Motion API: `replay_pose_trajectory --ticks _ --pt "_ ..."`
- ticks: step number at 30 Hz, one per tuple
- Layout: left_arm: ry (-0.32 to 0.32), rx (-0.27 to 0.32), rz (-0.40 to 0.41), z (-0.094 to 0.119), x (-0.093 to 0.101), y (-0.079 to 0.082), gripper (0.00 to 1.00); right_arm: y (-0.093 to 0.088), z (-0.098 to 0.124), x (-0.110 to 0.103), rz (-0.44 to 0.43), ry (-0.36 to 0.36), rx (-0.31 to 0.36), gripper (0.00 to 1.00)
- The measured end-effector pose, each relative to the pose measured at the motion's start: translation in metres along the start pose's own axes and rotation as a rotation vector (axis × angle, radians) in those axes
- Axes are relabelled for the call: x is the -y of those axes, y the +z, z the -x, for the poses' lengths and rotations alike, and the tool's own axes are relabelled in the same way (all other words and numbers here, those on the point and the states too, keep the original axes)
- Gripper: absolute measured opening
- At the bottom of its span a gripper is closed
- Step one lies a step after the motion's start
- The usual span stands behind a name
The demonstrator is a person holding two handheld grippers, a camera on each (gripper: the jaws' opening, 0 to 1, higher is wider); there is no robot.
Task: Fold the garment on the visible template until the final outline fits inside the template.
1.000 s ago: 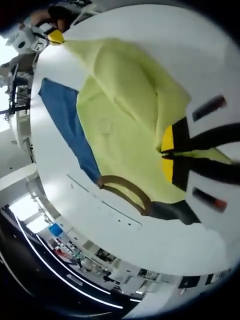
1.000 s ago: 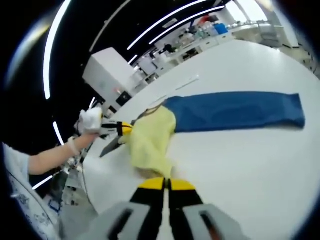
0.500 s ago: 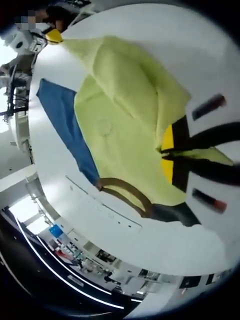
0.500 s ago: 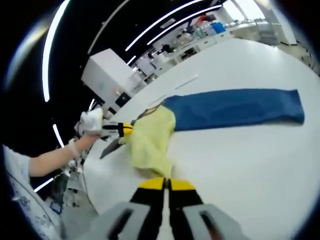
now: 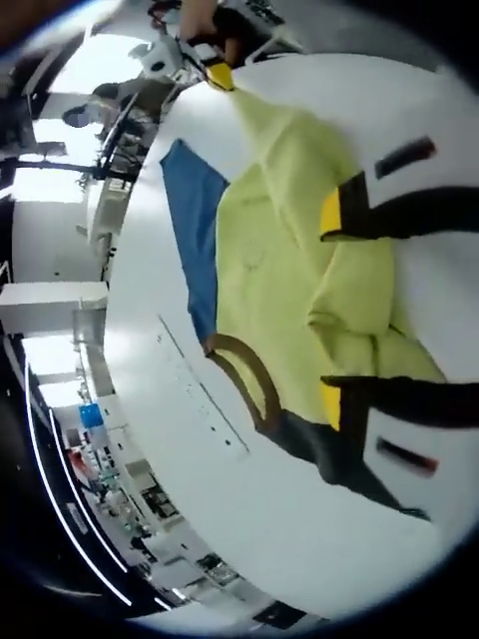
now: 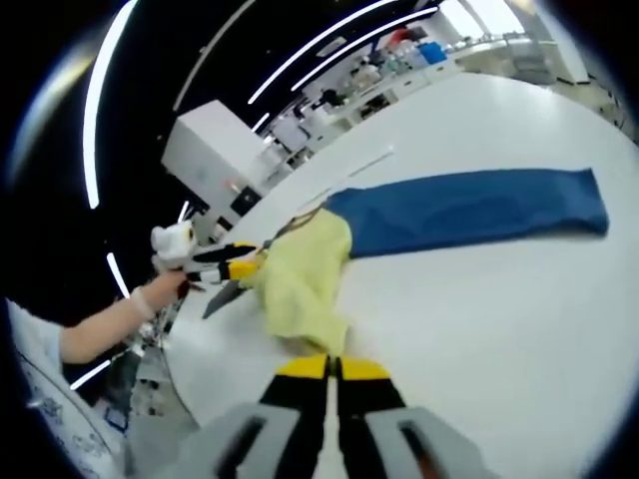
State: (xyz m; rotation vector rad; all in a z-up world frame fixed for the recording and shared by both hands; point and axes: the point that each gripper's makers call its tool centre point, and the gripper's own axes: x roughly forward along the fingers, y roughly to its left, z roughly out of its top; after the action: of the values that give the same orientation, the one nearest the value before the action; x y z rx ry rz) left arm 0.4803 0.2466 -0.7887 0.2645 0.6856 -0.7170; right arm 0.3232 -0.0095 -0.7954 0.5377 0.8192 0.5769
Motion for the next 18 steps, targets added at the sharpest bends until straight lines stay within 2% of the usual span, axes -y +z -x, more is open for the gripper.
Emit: replay_pose_trajectory --ticks 2,4,7,9,11,13,18 --pt "-0.009 0.017 0.068 0.004 -0.002 -0.002 0.54 0.000 0.000 0.000 0.004 -0.001 -0.001 0.00" --pt "-0.017 0.026 0.079 0.008 -0.003 -0.001 0.54 0.000 -0.001 0.001 0.003 0.000 -0.002 0.00" --pt "-0.009 0.014 0.121 0.014 -0.012 -0.010 0.52 -0.001 -0.001 0.001 -0.003 0.002 -0.005 0.00" --pt "0.002 -0.002 0.114 0.019 -0.012 -0.016 0.49 -0.001 -0.001 0.001 -0.003 0.001 -0.004 0.00" --pt "-0.007 0.004 0.167 0.022 -0.015 -0.020 0.46 -0.002 -0.002 0.001 -0.003 0.000 -0.005 0.00" --pt "-0.010 0.005 0.187 0.023 -0.019 -0.023 0.44 -0.004 -0.002 0.000 -0.007 0.000 -0.007 0.00" --pt "-0.013 -0.010 0.183 0.022 -0.014 -0.030 0.40 -0.005 -0.002 -0.002 -0.003 -0.001 -0.011 0.00"
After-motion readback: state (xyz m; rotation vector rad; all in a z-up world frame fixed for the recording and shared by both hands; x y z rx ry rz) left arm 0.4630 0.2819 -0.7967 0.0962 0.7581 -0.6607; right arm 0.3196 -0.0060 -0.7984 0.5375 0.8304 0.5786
